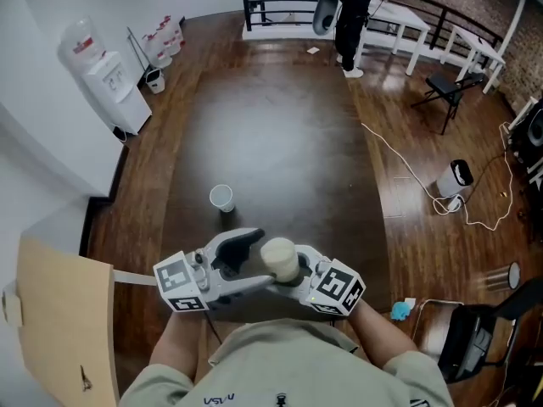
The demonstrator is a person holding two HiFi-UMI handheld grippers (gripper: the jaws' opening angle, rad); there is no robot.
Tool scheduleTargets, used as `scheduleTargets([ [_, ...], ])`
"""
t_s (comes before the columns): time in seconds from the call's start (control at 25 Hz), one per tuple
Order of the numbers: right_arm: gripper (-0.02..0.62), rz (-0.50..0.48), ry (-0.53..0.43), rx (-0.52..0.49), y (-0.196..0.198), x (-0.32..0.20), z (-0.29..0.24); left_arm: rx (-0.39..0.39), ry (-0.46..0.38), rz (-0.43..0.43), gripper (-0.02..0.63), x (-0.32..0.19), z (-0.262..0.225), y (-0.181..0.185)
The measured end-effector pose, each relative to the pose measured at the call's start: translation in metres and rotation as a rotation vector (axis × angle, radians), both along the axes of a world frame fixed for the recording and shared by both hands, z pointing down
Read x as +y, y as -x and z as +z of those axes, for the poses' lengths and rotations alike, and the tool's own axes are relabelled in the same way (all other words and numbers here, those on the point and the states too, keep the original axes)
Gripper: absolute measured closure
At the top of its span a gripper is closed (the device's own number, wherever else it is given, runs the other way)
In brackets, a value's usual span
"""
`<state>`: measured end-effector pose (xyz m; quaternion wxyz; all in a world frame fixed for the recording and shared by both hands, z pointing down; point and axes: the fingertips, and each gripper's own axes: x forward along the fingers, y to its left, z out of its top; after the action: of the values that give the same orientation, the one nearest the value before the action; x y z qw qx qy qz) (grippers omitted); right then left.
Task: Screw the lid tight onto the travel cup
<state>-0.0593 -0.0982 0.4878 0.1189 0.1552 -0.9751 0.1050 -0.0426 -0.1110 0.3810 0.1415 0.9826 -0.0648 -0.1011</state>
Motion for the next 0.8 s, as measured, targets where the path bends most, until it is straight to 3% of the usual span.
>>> scheduleTargets([
  [0.12, 0.293, 0.183, -0.072, 0.004, -0.018, -0.030, 0.013, -0.004, 0.045, -0.168, 0.305, -0.019, 0.014, 0.015],
  [0.2, 0.293, 0.277, -0.119, 0.035, -0.030, -0.046, 0.026, -0.015, 0.080, -0.292, 0.389, -0.028, 0.026, 0.025],
  [0.44, 0.293, 0.433, -0.161, 0.067, -0.054, -0.073, 0.067, -0.111, 0.144, -0.542, 0.596, -0.035, 0.067, 0.041],
  [0.6, 0.294, 0.484, -0.165, 0.083, -0.058, -0.081, 0.093, -0.215, 0.203, -0.618, 0.603, -0.030, 0.113, 0.043],
  [0.8, 0.295, 0.491, -0.170, 0.097, -0.058, -0.092, 0.124, -0.294, 0.321, -0.630, 0.603, -0.011, 0.165, 0.035],
])
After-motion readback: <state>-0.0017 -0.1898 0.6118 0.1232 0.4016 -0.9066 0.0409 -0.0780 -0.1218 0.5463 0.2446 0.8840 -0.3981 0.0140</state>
